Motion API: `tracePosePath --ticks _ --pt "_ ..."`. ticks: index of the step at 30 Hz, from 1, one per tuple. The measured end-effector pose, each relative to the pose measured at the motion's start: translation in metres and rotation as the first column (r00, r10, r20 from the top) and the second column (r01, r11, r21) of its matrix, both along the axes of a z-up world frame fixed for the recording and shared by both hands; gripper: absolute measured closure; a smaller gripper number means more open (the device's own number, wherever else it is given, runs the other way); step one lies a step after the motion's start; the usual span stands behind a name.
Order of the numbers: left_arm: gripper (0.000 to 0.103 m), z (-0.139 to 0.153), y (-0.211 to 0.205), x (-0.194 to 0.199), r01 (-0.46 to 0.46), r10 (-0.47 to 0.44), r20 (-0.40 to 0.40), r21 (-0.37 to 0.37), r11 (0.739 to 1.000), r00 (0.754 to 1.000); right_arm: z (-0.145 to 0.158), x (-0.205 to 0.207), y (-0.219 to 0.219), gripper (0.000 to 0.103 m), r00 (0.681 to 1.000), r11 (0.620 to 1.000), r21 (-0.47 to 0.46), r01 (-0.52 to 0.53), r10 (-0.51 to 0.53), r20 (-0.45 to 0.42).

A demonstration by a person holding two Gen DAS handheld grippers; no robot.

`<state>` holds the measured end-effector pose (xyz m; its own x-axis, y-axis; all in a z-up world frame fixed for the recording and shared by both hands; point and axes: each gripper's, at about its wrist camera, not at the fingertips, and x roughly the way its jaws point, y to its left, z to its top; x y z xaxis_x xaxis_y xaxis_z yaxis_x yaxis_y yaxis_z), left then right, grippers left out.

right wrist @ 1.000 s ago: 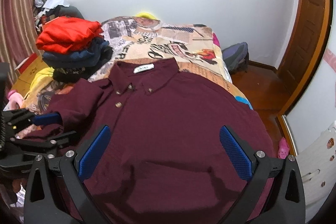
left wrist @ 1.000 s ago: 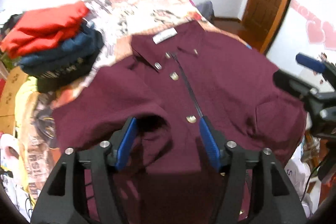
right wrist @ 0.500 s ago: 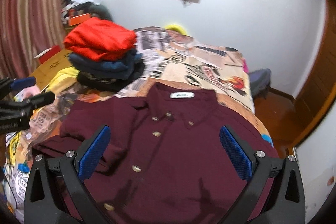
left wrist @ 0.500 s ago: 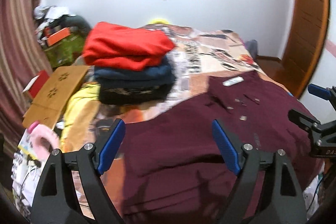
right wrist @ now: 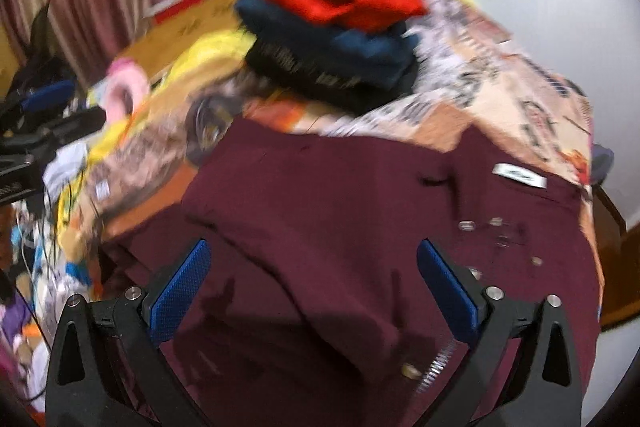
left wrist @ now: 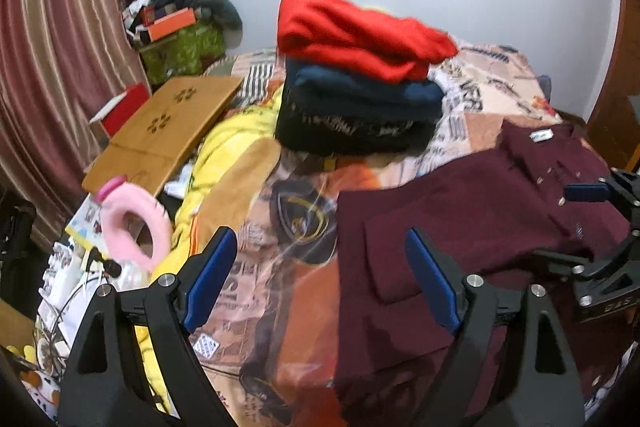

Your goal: Fold large clothes

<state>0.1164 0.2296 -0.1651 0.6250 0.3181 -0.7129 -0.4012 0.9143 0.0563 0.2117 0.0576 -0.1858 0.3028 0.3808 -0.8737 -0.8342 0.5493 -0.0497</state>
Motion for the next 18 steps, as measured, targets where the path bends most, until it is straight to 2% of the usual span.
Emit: tracePosePath --ticks 3,8,11,13,14,15,16,18 --pt "0.017 -0.013 0.006 0.001 -0.008 0.007 -0.034 -0.014 1.000 0.999 -0.020 -0.001 0.021 0.005 0.998 0.997 -0.062 -0.041 0.039 -0.040" --pt "0.018 -0.022 0.012 -0.002 -0.018 0.016 -0.043 -0.058 0.998 0.999 -0.050 -0.006 0.049 0.021 0.987 0.982 -0.153 -0.108 0.088 -0.133" --pt "0.017 -0.025 0.013 -0.002 -0.023 0.020 -0.046 -0.062 0.998 0.999 -0.059 -0.008 0.056 0.031 0.989 0.974 -0.190 -0.121 0.102 -0.106" --pt "0.017 -0.026 0.013 -0.002 -0.022 0.019 -0.047 -0.065 0.998 0.999 -0.057 -0.009 0.056 0.052 0.990 0.976 -0.180 -0.122 0.106 -0.098" --pt "0.017 -0.025 0.013 -0.002 -0.023 0.020 -0.047 -0.066 0.998 0.999 -0.053 -0.009 0.054 0.058 0.991 0.980 -0.163 -0.114 0.102 -0.082" --pt "0.017 -0.025 0.012 -0.002 -0.023 0.020 -0.047 -0.067 0.998 0.999 -0.049 -0.009 0.052 0.077 0.995 0.984 -0.148 -0.098 0.092 -0.049" --pt "0.017 -0.026 0.013 -0.002 -0.021 0.018 -0.046 -0.066 0.998 0.999 -0.045 -0.008 0.050 0.088 0.996 0.986 -0.135 -0.092 0.089 -0.031" --pt "0.017 -0.025 0.012 -0.002 -0.027 0.025 -0.046 -0.063 0.998 0.999 -0.034 -0.004 0.042 0.093 0.997 0.994 -0.082 -0.071 0.070 -0.013"
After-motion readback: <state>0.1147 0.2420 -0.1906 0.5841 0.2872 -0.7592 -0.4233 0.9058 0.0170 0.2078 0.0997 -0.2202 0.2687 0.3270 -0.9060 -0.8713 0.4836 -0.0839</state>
